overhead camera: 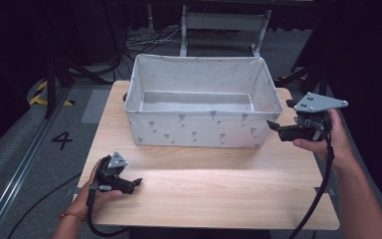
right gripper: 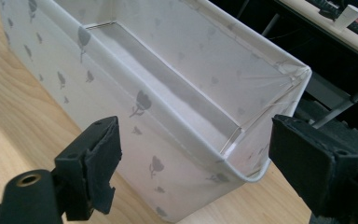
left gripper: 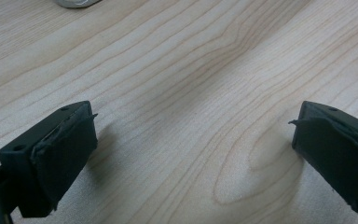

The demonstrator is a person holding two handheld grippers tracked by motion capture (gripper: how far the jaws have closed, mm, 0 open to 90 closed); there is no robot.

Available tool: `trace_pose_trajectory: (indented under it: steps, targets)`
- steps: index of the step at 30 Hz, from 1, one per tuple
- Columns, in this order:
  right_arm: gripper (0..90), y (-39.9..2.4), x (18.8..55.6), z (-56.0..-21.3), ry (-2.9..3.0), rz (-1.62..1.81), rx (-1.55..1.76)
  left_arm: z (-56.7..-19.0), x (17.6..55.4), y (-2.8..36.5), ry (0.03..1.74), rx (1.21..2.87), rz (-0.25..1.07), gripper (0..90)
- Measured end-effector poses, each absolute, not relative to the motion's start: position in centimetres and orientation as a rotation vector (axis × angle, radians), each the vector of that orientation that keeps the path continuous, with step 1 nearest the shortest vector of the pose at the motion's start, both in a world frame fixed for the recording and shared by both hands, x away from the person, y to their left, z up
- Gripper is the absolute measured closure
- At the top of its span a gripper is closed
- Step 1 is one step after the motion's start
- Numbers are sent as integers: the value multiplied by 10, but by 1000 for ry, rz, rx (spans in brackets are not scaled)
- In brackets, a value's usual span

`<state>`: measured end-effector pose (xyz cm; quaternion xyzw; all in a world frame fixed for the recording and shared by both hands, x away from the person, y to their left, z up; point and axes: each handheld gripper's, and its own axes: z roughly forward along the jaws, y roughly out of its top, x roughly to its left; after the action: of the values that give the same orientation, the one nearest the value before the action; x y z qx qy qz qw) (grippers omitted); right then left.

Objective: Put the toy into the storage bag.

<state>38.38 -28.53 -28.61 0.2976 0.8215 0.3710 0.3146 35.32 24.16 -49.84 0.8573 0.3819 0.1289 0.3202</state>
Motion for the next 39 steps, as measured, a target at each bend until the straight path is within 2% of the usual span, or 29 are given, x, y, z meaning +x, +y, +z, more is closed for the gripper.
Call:
trace_pose_trajectory:
  steps: [12, 26, 28, 39]
  targets:
    - [173, -290, 373, -310, 2185, 903, 779, -498, 353, 242, 1009, 2252, 340, 2]
    - [186, -296, 367, -369, 2265, 742, 813, -498, 353, 242, 1010, 2252, 339, 2]
    - [186, -299, 363, -387, 2274, 735, 819, -498, 353, 242, 1010, 2252, 340, 2]
    - [189, -310, 350, -430, 2294, 749, 870, -499, 352, 241, 1016, 2247, 338, 3]
